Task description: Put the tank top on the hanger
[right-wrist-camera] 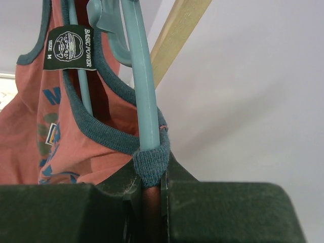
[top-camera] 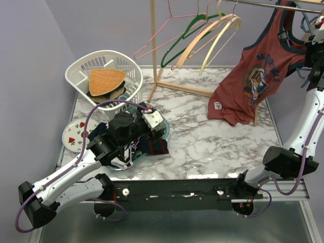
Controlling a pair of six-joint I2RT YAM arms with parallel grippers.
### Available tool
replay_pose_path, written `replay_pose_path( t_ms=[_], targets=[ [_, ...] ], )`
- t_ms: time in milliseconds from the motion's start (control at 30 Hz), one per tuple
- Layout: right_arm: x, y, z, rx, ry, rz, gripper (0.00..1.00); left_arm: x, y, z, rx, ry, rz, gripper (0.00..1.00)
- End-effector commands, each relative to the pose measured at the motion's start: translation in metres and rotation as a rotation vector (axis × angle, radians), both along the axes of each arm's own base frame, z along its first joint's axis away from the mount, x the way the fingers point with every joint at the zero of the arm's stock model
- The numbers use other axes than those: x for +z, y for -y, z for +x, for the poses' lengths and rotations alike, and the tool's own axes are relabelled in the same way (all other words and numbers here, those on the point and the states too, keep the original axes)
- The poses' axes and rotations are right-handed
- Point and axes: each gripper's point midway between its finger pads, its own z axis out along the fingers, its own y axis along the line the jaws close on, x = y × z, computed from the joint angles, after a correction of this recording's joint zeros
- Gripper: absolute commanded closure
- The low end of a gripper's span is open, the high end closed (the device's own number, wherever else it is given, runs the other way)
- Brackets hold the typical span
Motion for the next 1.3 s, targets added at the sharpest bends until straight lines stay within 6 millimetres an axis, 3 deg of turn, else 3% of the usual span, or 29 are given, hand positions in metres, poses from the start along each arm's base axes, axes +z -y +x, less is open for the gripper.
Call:
replay_pose_path(
  t_ms=[0,167,700,967,1033,1067,1133,1267],
  targets=[
    [-0.002,0.002,0.017,0.016,0.021,0.028,1.0,0.002,0.002,-0.002,-0.016,-0.001,-0.024,0.02],
    [-0.014,-0.01,0.021,0.083,0.003,0.071,0.99,0.003,0.003,-0.003,-0.026,-0.003,-0.028,0.02],
    [-0.059,0.003,0.028,0.044,-0.131,0.107,0.99,0.01,0.005,-0.011,-0.058,-0.003,-0.059,0.02],
    [-0.068,0.003,0.029,0.061,-0.171,0.098,0.99,0.011,0.006,-0.012,-0.063,-0.008,-0.064,0.01],
    [-0.07,-0.004,0.028,0.092,-0.187,0.109,0.9,0.009,0.006,-0.012,-0.061,-0.012,-0.062,0.01],
    [-0.072,-0.006,0.026,0.1,-0.193,0.113,0.8,0.009,0.006,-0.012,-0.061,-0.012,-0.062,0.01],
    [-0.073,-0.01,0.024,0.119,-0.196,0.116,0.73,0.009,0.006,-0.011,-0.06,-0.012,-0.062,0.01],
    [-0.062,-0.021,0.011,0.138,-0.169,0.108,0.55,0.008,0.006,-0.011,-0.06,-0.013,-0.061,0.01]
  ],
)
